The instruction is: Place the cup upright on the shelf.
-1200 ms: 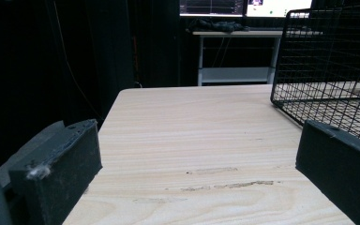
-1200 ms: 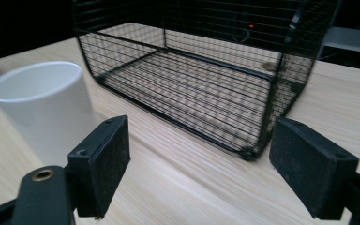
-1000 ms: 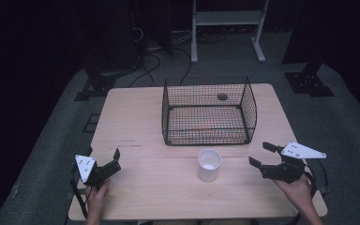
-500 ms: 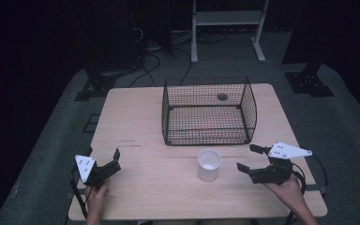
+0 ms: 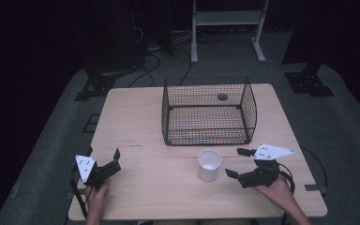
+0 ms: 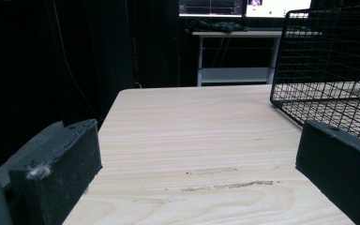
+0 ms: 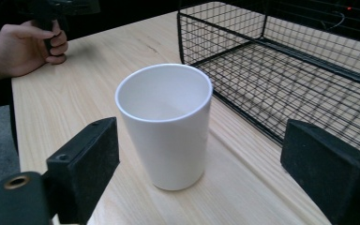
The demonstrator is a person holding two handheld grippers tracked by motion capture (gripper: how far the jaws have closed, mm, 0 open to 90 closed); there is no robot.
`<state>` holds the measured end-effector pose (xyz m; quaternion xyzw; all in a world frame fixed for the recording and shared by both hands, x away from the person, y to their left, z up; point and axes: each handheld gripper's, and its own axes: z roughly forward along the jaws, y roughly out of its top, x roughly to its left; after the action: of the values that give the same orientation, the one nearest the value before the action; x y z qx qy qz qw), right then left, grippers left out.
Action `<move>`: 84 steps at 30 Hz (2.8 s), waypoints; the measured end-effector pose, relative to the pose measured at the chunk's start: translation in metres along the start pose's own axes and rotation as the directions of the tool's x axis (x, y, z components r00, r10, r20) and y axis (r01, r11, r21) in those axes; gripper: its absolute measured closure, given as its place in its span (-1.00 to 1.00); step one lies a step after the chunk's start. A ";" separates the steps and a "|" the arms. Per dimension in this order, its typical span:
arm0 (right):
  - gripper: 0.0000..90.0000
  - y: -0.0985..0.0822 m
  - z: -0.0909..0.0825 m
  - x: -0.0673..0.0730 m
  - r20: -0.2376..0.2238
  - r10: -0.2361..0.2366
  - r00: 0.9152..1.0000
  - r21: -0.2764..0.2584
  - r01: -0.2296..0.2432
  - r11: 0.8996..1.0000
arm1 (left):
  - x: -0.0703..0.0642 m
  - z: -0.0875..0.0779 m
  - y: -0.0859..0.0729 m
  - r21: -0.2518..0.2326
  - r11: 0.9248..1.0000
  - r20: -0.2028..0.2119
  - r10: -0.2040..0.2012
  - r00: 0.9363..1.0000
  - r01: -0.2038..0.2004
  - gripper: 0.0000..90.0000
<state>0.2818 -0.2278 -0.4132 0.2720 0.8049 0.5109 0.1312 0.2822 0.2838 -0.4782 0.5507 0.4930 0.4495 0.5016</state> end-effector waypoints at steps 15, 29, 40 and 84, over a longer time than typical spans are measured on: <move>-0.86 0.004 0.028 0.009 -0.059 0.003 0.998 0.047 -0.001 0.999 | 0.000 0.000 0.000 0.000 1.000 0.001 -0.001 1.000 0.001 -1.00; -0.97 0.005 0.056 0.015 -0.061 -0.010 0.998 0.092 0.015 0.996 | 0.000 0.000 0.000 -0.001 1.000 0.001 0.001 1.000 -0.001 -1.00; -0.97 0.005 0.072 0.015 -0.058 -0.010 0.998 0.107 0.016 0.994 | 0.000 0.000 0.000 -0.001 1.000 0.002 0.000 1.000 0.000 -1.00; -0.57 0.056 0.045 0.000 -0.173 -0.019 0.985 0.034 0.025 0.999 | 0.000 0.000 0.000 0.001 1.000 -0.002 -0.003 1.000 0.003 -1.00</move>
<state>0.3211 -0.1758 -0.3826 0.2201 0.8253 0.5164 0.0614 0.2823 0.2840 -0.4782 0.5498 0.4943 0.4490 0.5017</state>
